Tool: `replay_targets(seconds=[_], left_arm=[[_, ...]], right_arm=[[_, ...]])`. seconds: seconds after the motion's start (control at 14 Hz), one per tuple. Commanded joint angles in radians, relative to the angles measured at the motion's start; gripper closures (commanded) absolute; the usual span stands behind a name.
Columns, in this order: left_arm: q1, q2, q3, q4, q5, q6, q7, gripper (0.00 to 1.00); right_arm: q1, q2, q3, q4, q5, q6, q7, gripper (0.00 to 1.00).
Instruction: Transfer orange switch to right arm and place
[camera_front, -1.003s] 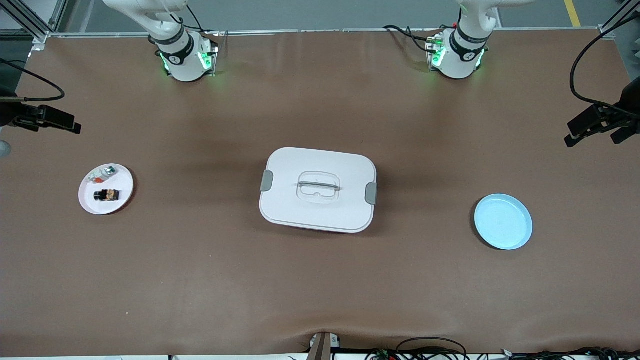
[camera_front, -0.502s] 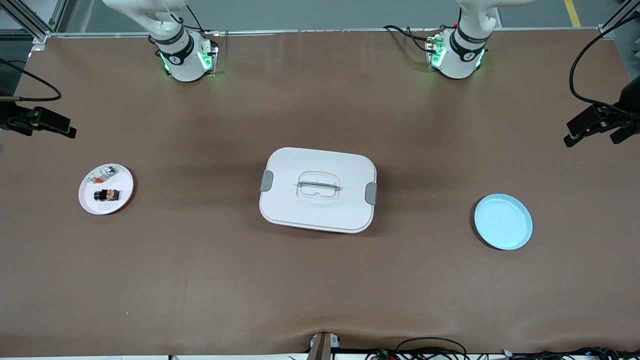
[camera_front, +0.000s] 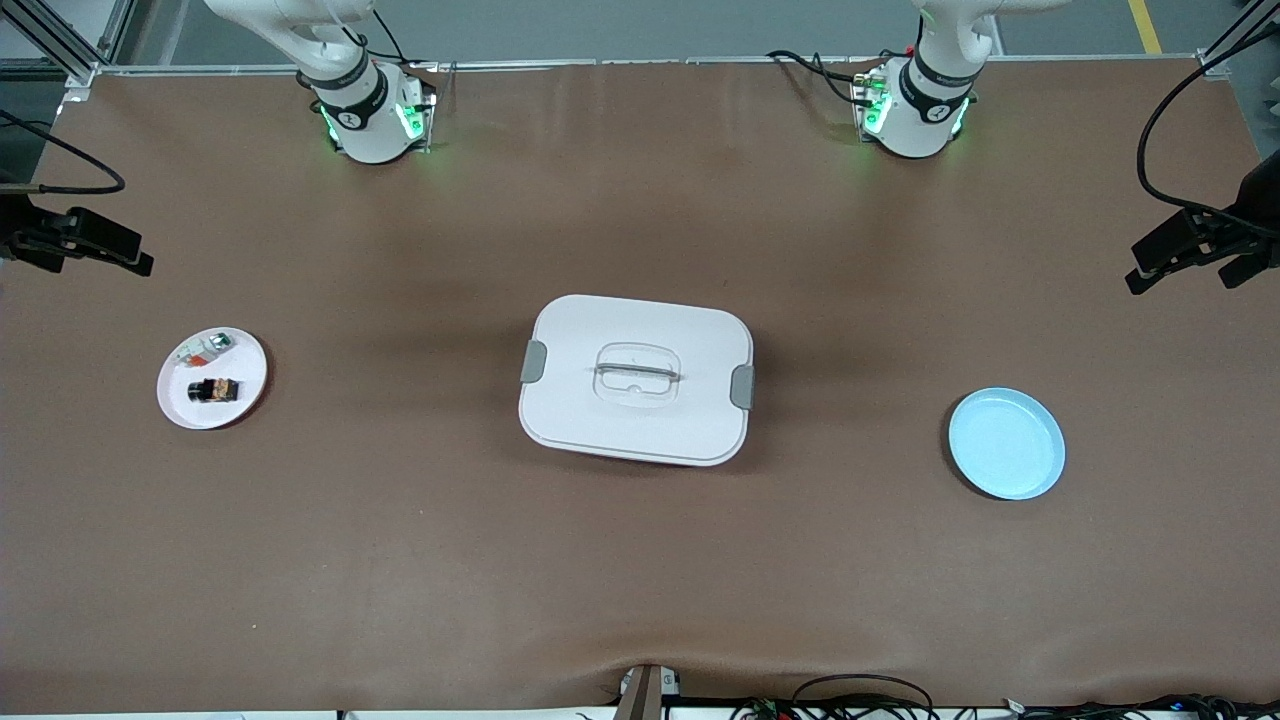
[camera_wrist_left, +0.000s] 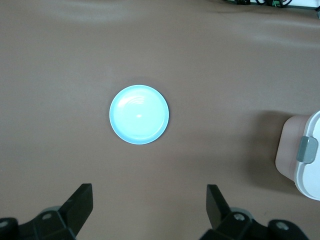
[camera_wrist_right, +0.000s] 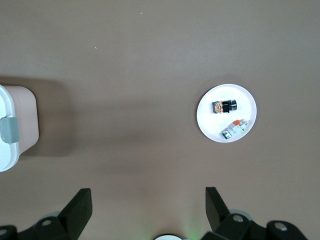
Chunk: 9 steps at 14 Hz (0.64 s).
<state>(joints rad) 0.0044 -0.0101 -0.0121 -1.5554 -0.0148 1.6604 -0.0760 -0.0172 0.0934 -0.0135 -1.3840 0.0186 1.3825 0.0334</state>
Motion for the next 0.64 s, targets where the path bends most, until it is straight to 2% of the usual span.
replay_targets(seconds=[0.0, 0.14, 0.57], left_arm=[[-0.001, -0.004, 0.0, 0.005, 0.001, -0.013, 0.004, 0.0], [-0.001, -0.004, 0.0, 0.005, 0.001, -0.013, 0.004, 0.0], [0.002, -0.004, 0.0, 0.006, 0.001, -0.013, 0.005, 0.0]], right_arm=[[-0.006, -0.007, 0.006, 0.014, -0.006, -0.032, -0.032, 0.0], [-0.018, -0.015, 0.003, 0.014, -0.005, -0.034, -0.119, 0.0], [0.002, -0.05, -0.014, 0.005, 0.014, -0.046, -0.084, 0.0]])
